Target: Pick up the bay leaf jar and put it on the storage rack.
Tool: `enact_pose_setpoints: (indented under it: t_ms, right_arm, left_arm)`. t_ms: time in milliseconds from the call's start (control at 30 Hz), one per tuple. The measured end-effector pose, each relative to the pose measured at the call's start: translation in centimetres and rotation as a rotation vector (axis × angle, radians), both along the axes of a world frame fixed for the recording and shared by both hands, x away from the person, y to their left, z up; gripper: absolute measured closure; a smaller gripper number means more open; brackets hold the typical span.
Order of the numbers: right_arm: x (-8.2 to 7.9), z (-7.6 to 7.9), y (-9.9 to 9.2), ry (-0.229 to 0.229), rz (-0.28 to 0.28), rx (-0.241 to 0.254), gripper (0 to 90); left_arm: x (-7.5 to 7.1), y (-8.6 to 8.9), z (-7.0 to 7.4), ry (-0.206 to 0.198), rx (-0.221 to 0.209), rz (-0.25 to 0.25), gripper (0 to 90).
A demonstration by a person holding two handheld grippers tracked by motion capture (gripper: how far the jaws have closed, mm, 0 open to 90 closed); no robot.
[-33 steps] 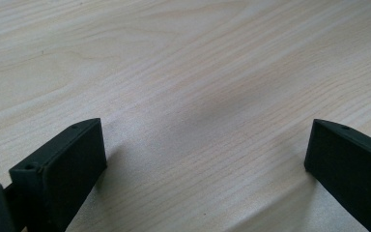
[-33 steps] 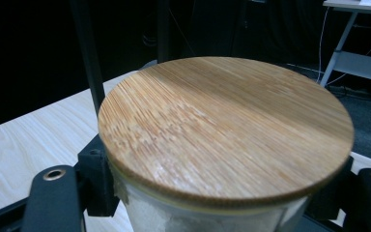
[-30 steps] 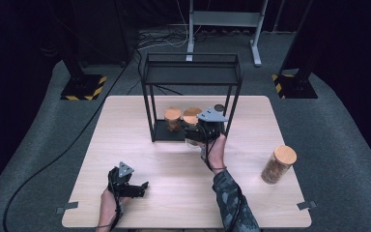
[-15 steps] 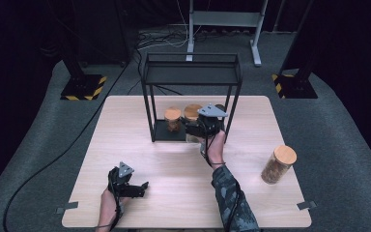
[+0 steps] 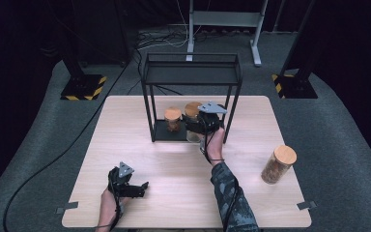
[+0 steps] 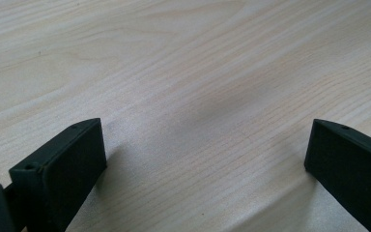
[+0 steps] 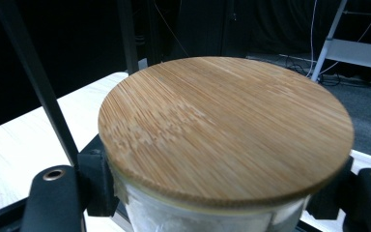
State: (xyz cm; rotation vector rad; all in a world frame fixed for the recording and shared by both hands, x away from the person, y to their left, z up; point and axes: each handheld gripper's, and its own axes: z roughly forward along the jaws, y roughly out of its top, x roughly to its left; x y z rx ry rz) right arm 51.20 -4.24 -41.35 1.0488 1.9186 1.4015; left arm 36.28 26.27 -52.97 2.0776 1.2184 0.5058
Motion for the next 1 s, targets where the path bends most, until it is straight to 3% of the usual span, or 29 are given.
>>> enact_pose_setpoints:
  t_ms: [1000]
  right_arm:
    - [2.9,-0.3,0.9,0.011,-0.034,0.001,25.0]
  left_arm:
    - [0.0,0.0,0.0,-0.001,0.0,0.0,0.3]
